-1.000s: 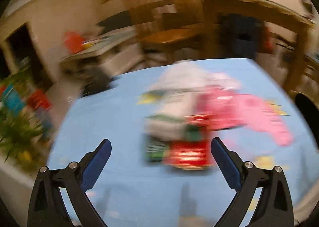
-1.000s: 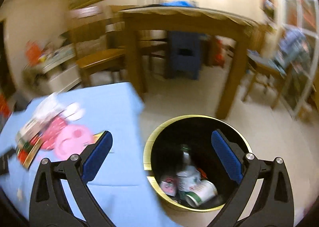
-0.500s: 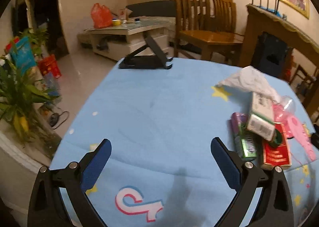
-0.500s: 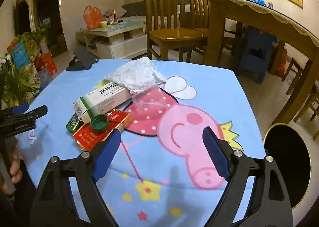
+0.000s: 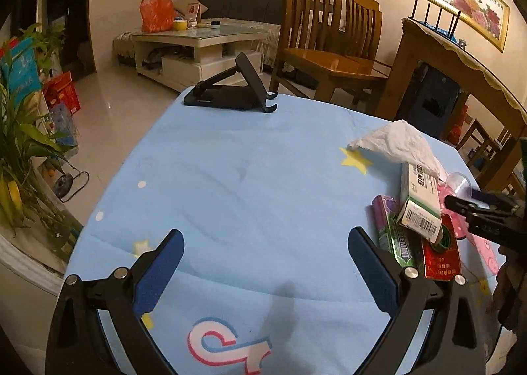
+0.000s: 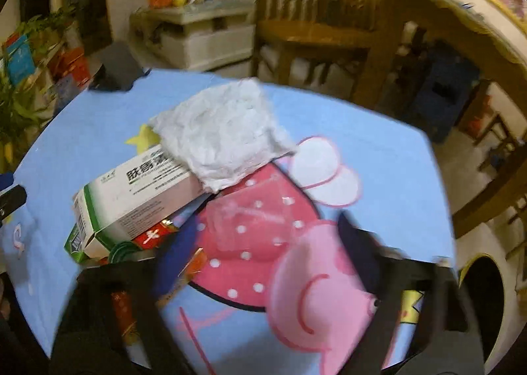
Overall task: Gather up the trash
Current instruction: 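Return both grippers to the table and grasp the clear plastic cup with the right gripper, then lift the plastic cup with the right gripper while the left gripper grasps the white tissue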
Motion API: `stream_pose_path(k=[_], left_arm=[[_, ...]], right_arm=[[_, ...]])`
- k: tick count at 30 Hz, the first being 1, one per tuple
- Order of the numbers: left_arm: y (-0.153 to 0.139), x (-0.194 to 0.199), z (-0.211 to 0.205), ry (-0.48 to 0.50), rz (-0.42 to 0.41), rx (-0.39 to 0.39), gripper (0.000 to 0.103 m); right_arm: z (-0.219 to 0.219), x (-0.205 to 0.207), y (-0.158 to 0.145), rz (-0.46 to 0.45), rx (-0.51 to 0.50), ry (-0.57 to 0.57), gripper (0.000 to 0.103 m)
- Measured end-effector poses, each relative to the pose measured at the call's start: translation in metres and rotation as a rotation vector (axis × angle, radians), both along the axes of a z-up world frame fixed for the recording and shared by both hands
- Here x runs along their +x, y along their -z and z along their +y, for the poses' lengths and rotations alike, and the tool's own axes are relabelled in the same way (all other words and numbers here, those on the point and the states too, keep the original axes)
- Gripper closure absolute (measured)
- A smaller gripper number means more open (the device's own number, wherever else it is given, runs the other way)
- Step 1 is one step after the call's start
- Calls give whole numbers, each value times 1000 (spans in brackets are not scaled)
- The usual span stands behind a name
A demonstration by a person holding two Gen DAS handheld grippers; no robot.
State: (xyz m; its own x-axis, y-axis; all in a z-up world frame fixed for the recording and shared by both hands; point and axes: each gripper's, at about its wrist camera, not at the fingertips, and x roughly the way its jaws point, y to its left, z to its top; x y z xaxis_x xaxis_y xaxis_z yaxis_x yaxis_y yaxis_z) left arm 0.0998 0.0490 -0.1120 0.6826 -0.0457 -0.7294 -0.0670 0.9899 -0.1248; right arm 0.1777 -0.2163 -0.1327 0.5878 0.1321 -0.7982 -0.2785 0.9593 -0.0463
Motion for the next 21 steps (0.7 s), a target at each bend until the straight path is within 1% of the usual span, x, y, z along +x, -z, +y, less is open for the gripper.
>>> stream_pose_path(k=[2, 4, 6, 8, 10, 11, 12, 14, 15, 17, 20, 21], left_arm=[[2, 3, 1, 1, 8, -16, 7], [4, 5, 2, 1, 21, -29, 7], [4, 6, 4, -1, 20, -46, 7], [2, 8, 3, 9, 19, -69, 7], [-1, 20, -1, 63, 34, -134, 7], [-5, 29, -5, 97, 34, -154, 7], [-11, 43, -14, 146, 30, -158, 7], [-20, 76, -35, 252, 42, -150, 7], [-22, 91, -43, 284, 50, -153, 7], [-23, 124, -63, 337, 77, -145, 8], [-17, 176, -105, 474, 144, -145, 9], [-14, 185, -113, 493, 158, -148, 10]], right_arm=[[3, -5, 2, -5, -21, -26, 54], [-4, -19, -1, -13, 5, -22, 54], [-21, -38, -9, -30, 68, 16, 54], [-47, -58, -18, -42, 156, 70, 54], [-81, -79, -27, -55, 302, 129, 54], [-94, -85, -30, -62, 348, 147, 54], [-111, -94, -33, -74, 410, 179, 54], [-134, -98, -35, -75, 496, 219, 54], [-145, -97, -33, -65, 543, 234, 54], [-158, -96, -29, -46, 573, 249, 54], [-164, -100, -29, -38, 582, 252, 54], [-163, -99, -31, -43, 578, 248, 54]])
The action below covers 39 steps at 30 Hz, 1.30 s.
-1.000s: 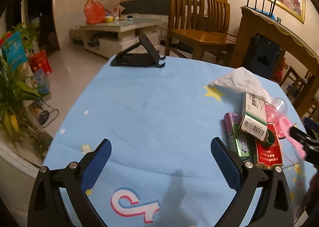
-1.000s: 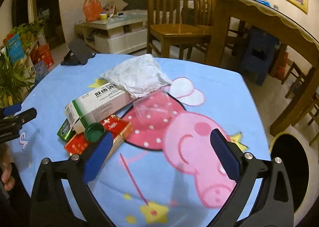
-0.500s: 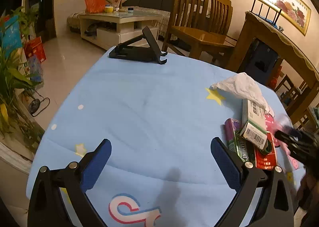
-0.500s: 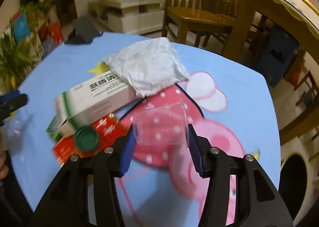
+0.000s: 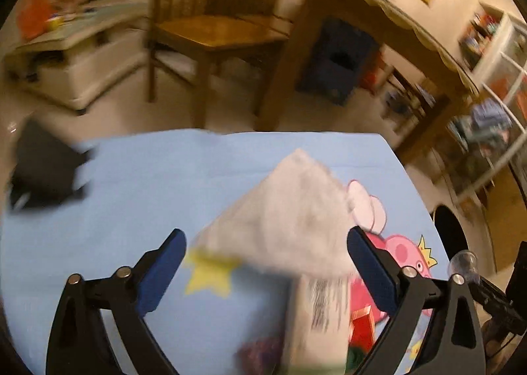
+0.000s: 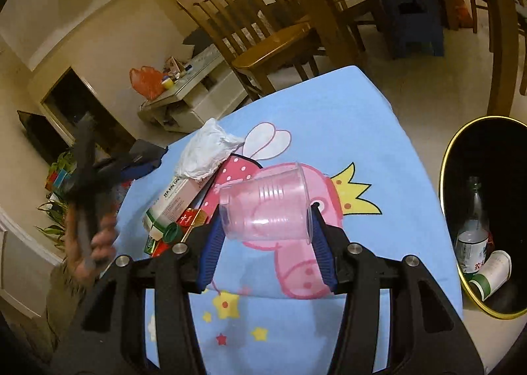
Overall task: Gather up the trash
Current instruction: 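Lift the plastic cup with the right gripper while the left gripper grasps the white tissue, then drop the cup into the bin with the right gripper while the left gripper drops the tissue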
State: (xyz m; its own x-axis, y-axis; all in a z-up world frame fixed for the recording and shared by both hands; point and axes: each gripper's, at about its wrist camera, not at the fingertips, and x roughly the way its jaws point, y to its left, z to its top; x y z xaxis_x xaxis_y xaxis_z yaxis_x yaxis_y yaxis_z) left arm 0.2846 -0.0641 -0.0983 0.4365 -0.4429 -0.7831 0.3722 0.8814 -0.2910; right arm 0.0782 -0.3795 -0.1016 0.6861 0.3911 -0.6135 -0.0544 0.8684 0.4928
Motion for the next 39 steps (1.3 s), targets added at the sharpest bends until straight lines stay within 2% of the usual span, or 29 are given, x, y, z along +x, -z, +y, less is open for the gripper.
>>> stream_pose_path(k=[2, 3, 5, 6, 8, 9, 11, 15, 18, 21, 26, 29, 34, 39], left_arm=[[10, 21, -15, -5, 31, 21, 12], [13, 26, -18, -21, 37, 27, 18], [21, 31, -24, -24, 56, 22, 40], [27, 33, -27, -10, 84, 12, 61], [28, 31, -26, 9, 100, -60, 86], [23, 28, -21, -4, 98, -69, 101], [13, 20, -14, -47, 58, -64, 101], [-17, -11, 8, -123, 16, -161, 101], [-43, -48, 7, -140, -70, -120, 101], [-60, -86, -4, -118, -119, -81, 101], [-63, -142, -23, -64, -100, -115, 101], [-55, -171, -43, -18, -76, -91, 101], [-46, -184, -66, -6, -42, -70, 101], [-49, -188, -96, -1, -52, -33, 101]], right_arm=[[5, 0, -2, -12, -13, -6, 54], [7, 1, -3, -17, -21, -12, 54], [11, 1, -4, -24, -40, -18, 54], [12, 1, -4, -30, -49, -19, 54], [10, 1, -6, -39, -43, -14, 54], [9, 0, -6, -41, -40, -11, 54], [6, 0, -6, -40, -34, 1, 54], [5, -2, -6, -47, -50, 21, 54], [7, -6, -8, -52, -63, 25, 54], [14, -8, -8, -54, -90, 20, 54], [22, -18, -13, -79, -142, 30, 54], [15, -28, -20, -104, -134, 61, 54], [-10, -41, -26, -122, -101, 125, 54], [-48, -48, -19, -83, -82, 226, 54]])
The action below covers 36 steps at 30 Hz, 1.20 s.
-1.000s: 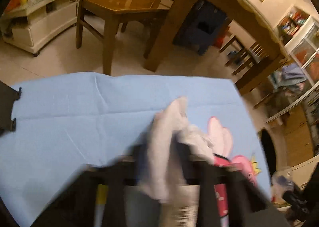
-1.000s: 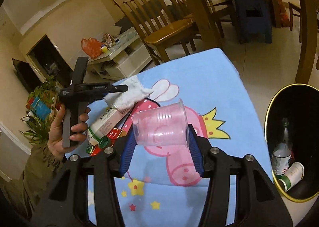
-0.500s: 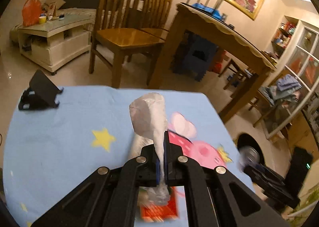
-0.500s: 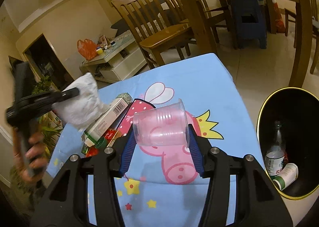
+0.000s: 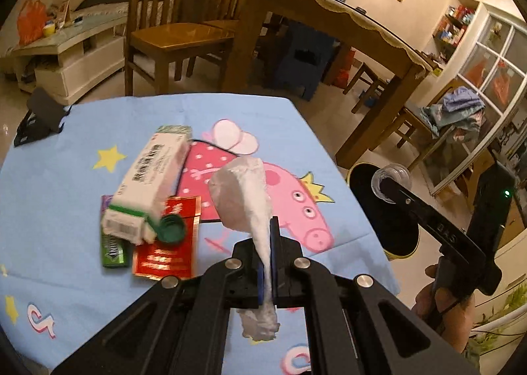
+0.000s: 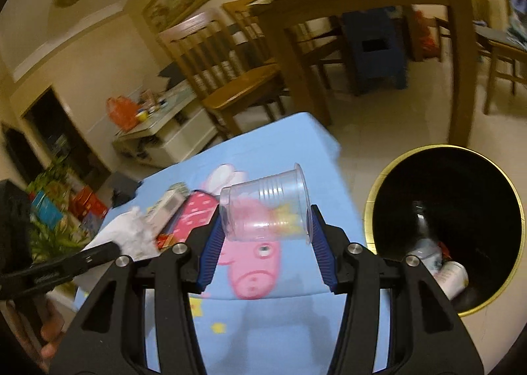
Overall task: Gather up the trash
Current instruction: 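Drop the cup into the bin with the right gripper while the left gripper drops the tissue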
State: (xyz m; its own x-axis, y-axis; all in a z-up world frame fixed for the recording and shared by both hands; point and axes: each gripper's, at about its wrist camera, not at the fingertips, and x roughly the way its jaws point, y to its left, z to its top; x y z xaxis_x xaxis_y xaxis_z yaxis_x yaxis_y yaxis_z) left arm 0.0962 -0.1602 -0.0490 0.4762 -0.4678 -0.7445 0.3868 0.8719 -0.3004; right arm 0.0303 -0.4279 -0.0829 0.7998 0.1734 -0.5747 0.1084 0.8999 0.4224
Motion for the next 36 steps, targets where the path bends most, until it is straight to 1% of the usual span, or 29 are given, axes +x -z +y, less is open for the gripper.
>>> stream_pose_path(k=[3, 6, 9, 13, 17, 19, 22, 24, 25, 26, 27, 28, 29, 31, 32, 35, 36], left_arm=[[-7, -2, -26, 30, -18, 17, 101], [-11, -10, -53, 63, -33, 31, 101], [-12, -14, -81, 102, -47, 48, 101], [-5, -21, -112, 149, -44, 64, 101], [4, -23, -128, 171, -31, 76, 101], [7, -23, -135, 179, -24, 80, 101], [11, -21, -141, 183, -22, 91, 101], [12, -20, -146, 186, -19, 94, 101], [13, -20, -148, 186, -18, 95, 101], [13, -20, -149, 189, -16, 94, 101], [14, -20, -152, 192, -13, 94, 101], [15, -20, -153, 194, -12, 96, 101], [16, -21, -156, 198, -11, 97, 101], [16, -22, -163, 207, -11, 102, 101], [17, -23, -168, 215, -11, 104, 101], [18, -24, -180, 236, -17, 114, 101], [18, -26, -186, 245, -26, 123, 101]], right_arm=[[-27, -7, 7, 26, 22, 67, 54], [-58, -17, 9, 45, 4, 159, 54], [-85, -30, 9, 38, 1, 230, 54], [-112, -44, 8, 19, 2, 279, 54], [-130, -60, 2, -17, -21, 321, 54], [-141, -68, -1, -26, -32, 365, 54], [-159, -71, 7, 11, -9, 400, 54], [-171, -70, 16, 52, 19, 420, 53], [-174, -70, 19, 70, 24, 433, 51], [-177, -67, 24, 102, 21, 450, 43], [-182, -63, 31, 135, 26, 456, 25], [-185, -62, 34, 149, 38, 455, 21], [-187, -60, 37, 150, 50, 447, 21], [-188, -63, 34, 143, 28, 461, 20], [-189, -67, 30, 124, 20, 475, 17], [-192, -77, 21, 64, 23, 518, 12], [-194, -84, 15, 34, 23, 551, 10]])
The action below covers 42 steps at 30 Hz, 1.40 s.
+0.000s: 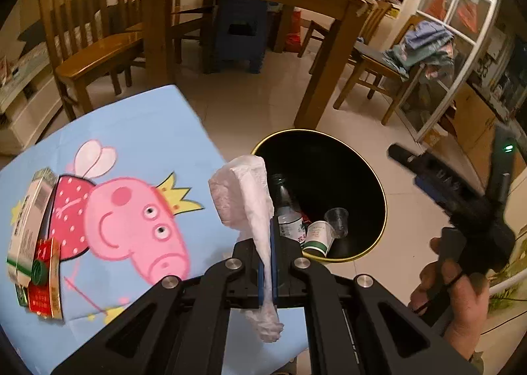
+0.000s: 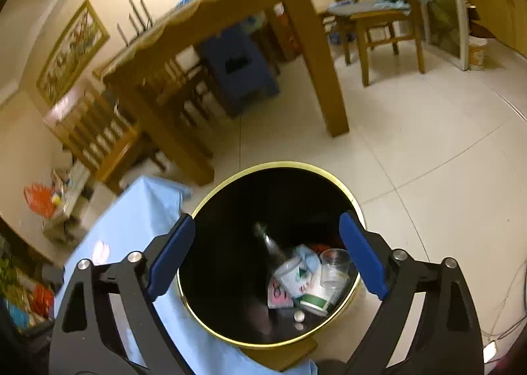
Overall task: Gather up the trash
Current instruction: 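Drop the cup into the bin with the right gripper while the left gripper drops the tissue, then return both grippers to the table and grasp the white ointment box with the right gripper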
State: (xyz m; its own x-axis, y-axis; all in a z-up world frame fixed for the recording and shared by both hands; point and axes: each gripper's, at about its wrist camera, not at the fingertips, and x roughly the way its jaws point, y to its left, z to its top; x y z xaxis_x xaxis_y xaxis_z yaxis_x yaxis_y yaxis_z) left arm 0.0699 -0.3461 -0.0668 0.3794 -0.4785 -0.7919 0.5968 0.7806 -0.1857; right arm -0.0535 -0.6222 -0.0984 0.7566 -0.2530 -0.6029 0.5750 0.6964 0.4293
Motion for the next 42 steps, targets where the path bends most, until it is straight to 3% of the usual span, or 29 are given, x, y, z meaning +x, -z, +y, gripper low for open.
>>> stream_pose_path(k=[5, 12, 14, 15, 16, 17, 18, 23, 29, 32, 37, 42], left_arm=[[2, -4, -31, 52, -20, 20, 101], [4, -3, -89, 116, -75, 20, 101], [9, 1, -103, 116, -83, 16, 95], [11, 4, -108, 121, -76, 12, 75], [14, 6, -112, 122, -69, 11, 39], [15, 7, -113, 111, -72, 11, 26], [15, 7, -112, 93, -88, 7, 19], [18, 1, -108, 129, -82, 3, 19], [22, -4, -71, 111, -84, 11, 16], [31, -8, -43, 89, -94, 53, 16], [34, -16, 11, 17, -97, 54, 10], [24, -30, 66, -66, -167, 72, 8]], right_arm=[[-12, -45, -21, -156, -22, 146, 5], [-20, -76, -32, -259, -32, 212, 5], [-21, -81, -34, -270, -42, 219, 5], [-23, -83, -35, -272, -44, 221, 5], [-24, -86, -36, -277, -45, 226, 5], [-25, -88, -36, -283, -44, 231, 5], [-26, -91, -37, -292, -41, 239, 6], [-25, -98, -39, -313, -41, 256, 6], [-10, -82, -44, -272, -81, 219, 6], [7, -67, -49, -240, -131, 185, 6], [51, -39, -61, -196, -261, 88, 6], [102, -15, -67, -162, -358, 6, 6]])
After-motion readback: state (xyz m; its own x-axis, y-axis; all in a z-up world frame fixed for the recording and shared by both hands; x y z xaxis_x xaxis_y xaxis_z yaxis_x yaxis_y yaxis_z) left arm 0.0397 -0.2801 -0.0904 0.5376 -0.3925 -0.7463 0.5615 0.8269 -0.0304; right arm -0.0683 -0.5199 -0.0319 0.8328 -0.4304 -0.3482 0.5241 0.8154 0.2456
